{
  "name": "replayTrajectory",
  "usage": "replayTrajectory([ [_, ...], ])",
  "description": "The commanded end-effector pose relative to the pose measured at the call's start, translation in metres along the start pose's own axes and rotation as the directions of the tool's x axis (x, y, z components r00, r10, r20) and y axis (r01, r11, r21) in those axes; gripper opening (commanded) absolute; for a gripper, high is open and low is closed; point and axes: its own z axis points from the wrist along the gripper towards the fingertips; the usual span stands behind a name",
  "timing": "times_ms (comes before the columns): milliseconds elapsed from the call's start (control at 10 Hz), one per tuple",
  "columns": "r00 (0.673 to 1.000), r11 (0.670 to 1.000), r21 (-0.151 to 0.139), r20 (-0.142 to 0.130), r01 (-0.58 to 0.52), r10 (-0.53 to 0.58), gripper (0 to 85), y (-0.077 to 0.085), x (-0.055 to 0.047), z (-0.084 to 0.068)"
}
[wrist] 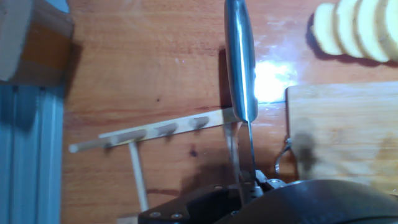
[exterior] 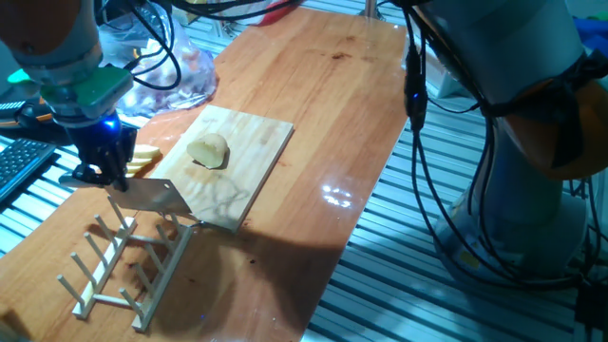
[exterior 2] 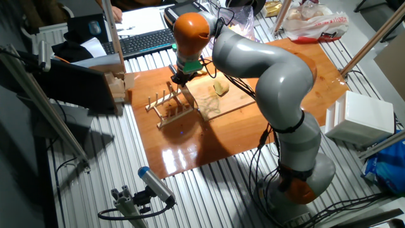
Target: Chop the potatoes
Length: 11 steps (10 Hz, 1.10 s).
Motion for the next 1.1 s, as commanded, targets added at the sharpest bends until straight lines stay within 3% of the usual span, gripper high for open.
replayTrajectory([
  [0, 1.0, 1.0, -0.025, -0.013, -0.009, 0.008, 0.0, -0.001, 0.0, 0.0],
  [100, 1.0, 0.999, -0.038, -0.02, -0.012, 0.011, 0.0, -0.012, 0.0, -0.011],
  [300, 0.999, 0.997, -0.078, 0.02, 0.026, -0.025, 0.0, -0.048, 0.004, -0.019],
  [400, 0.999, 0.995, -0.091, 0.049, 0.028, -0.023, 0.0, -0.057, 0.008, -0.017],
  [500, 0.996, 0.996, -0.079, 0.084, 0.038, -0.032, 0.0, -0.064, 0.011, -0.015],
  [600, 0.995, 0.997, -0.071, 0.094, 0.037, -0.03, 0.0, -0.067, 0.011, -0.014],
  [800, 0.996, 0.999, -0.037, 0.079, 0.034, -0.031, 0.0, -0.064, 0.01, -0.014],
  [900, 0.997, 0.999, -0.007, 0.062, 0.048, -0.047, 0.0, -0.064, 0.009, -0.013],
  [1000, 0.997, 0.997, 0.047, 0.045, 0.057, -0.06, 0.0, -0.06, 0.007, -0.01],
])
